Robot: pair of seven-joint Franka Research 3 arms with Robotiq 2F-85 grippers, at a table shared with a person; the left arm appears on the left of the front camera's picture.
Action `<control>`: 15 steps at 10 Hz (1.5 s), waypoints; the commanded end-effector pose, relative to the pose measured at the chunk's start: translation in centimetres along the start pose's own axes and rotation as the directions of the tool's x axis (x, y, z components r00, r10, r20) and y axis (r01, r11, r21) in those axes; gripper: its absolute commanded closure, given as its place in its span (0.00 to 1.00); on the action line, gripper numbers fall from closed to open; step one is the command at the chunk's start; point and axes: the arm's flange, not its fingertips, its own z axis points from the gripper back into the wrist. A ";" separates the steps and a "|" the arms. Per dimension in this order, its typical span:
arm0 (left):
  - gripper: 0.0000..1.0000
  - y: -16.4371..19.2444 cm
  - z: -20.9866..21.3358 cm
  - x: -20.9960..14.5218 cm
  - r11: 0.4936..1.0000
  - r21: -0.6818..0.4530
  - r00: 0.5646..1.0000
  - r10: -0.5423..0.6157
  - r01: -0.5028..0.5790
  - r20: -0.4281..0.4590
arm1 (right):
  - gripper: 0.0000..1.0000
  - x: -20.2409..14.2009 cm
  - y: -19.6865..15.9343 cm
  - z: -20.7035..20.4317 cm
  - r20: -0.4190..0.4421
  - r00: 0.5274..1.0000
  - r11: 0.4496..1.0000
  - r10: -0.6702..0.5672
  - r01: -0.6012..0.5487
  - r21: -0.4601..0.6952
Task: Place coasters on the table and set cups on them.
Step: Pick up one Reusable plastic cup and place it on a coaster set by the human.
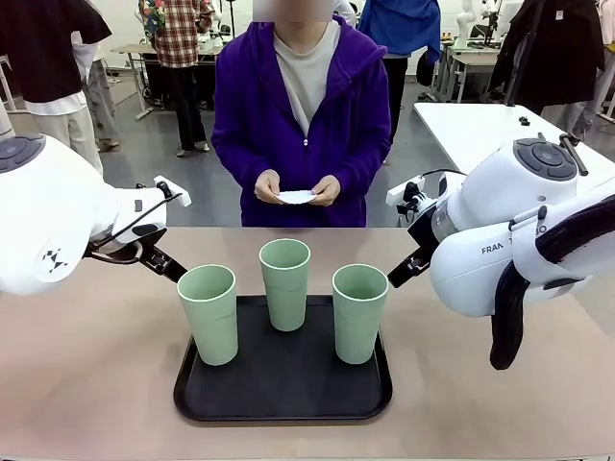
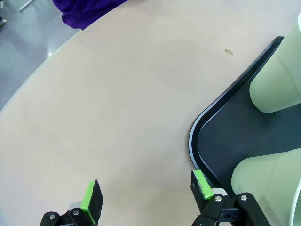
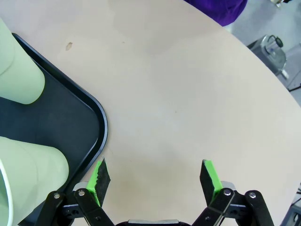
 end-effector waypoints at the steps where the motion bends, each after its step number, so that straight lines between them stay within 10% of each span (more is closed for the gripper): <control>1: 0.00 0.0 0.0 0.0 1.000 0.000 1.000 0.000 0.000 0.000 | 0.00 0.0 0.0 0.0 0.000 1.000 1.000 0.000 0.000 0.000; 6: 0.00 2.2 7.7 1.9 1.000 0.006 0.999 -0.029 0.029 -0.014 | 0.00 0.2 0.1 6.9 -0.117 0.993 0.999 0.034 -0.031 0.030; 9: 0.00 0.8 12.4 -0.3 0.996 -0.091 0.982 0.004 -0.022 -0.191 | 0.00 -2.5 3.4 14.4 -0.209 0.978 0.990 0.022 0.007 0.139; 13: 0.00 -2.1 13.4 -4.8 0.986 -0.126 0.965 0.078 -0.112 -0.251 | 0.00 -8.1 5.0 13.4 -0.350 0.934 0.993 0.063 -0.024 0.116; 15: 0.00 -0.2 14.0 -2.1 0.987 -0.141 0.960 0.041 -0.083 -0.276 | 0.00 -2.9 4.6 16.5 -0.279 0.960 0.979 0.033 0.025 0.203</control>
